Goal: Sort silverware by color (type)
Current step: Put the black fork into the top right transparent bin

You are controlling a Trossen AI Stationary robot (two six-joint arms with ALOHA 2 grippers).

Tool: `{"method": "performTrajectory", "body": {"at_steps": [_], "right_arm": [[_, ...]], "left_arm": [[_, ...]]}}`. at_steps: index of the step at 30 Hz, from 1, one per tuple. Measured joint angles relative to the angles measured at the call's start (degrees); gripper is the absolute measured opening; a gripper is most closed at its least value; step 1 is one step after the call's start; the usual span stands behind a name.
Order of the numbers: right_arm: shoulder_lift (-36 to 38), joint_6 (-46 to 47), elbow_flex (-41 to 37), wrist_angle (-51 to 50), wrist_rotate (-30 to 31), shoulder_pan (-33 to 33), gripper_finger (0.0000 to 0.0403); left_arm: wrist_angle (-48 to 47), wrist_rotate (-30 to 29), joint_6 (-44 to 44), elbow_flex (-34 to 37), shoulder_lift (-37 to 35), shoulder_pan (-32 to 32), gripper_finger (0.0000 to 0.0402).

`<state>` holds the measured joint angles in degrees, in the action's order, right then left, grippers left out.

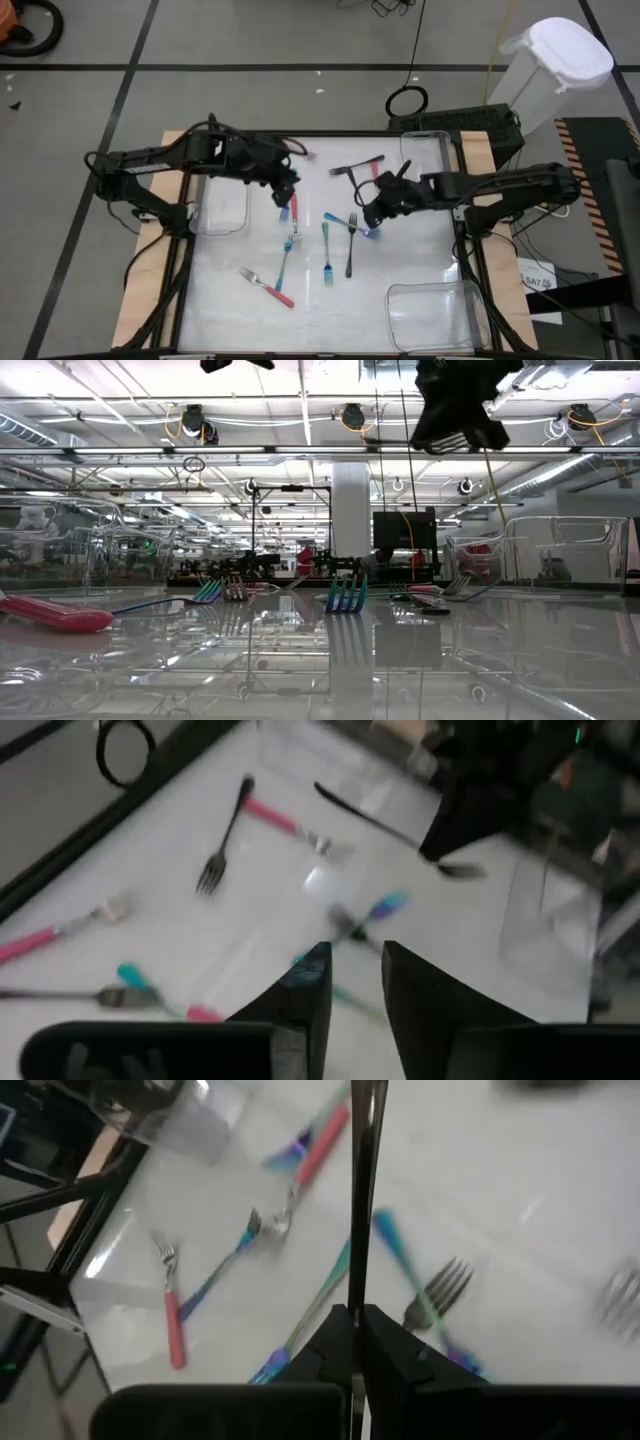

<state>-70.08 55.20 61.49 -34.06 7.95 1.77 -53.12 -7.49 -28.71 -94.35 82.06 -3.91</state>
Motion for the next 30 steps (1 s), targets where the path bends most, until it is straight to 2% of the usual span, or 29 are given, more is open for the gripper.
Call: {"method": "performTrajectory", "body": {"at_steps": [7,12,17,23,26,30], "right_arm": [[-0.02,-17.37,7.89,-1.57,3.55,-4.56,0.0003],[0.0,-29.73,12.46,-1.53,5.7,-6.34,0.0005],[0.0,-38.18,14.69,-0.26,6.01,-8.25,0.0006],[-0.02,-45.51,16.92,1.38,6.27,-9.81,0.0007],[0.02,-49.35,18.21,2.77,8.07,-10.29,0.0008],[0.04,-53.69,19.0,3.77,10.15,-10.97,0.0008]], "left_arm": [[14.74,-0.55,2.1,0.0,0.0,-0.93,0.0109],[26.02,-5.18,5.45,-0.04,1.37,-0.47,0.0115],[33.6,-9.04,5.77,-0.04,2.43,-0.52,0.0167],[36.6,-18.38,3.08,0.03,4.21,-0.08,0.0249],[37.39,-21.61,3.2,-0.07,4.93,-0.08,0.0267],[42.79,-22.09,6.26,-0.02,7.05,-0.08,0.0271]]}}
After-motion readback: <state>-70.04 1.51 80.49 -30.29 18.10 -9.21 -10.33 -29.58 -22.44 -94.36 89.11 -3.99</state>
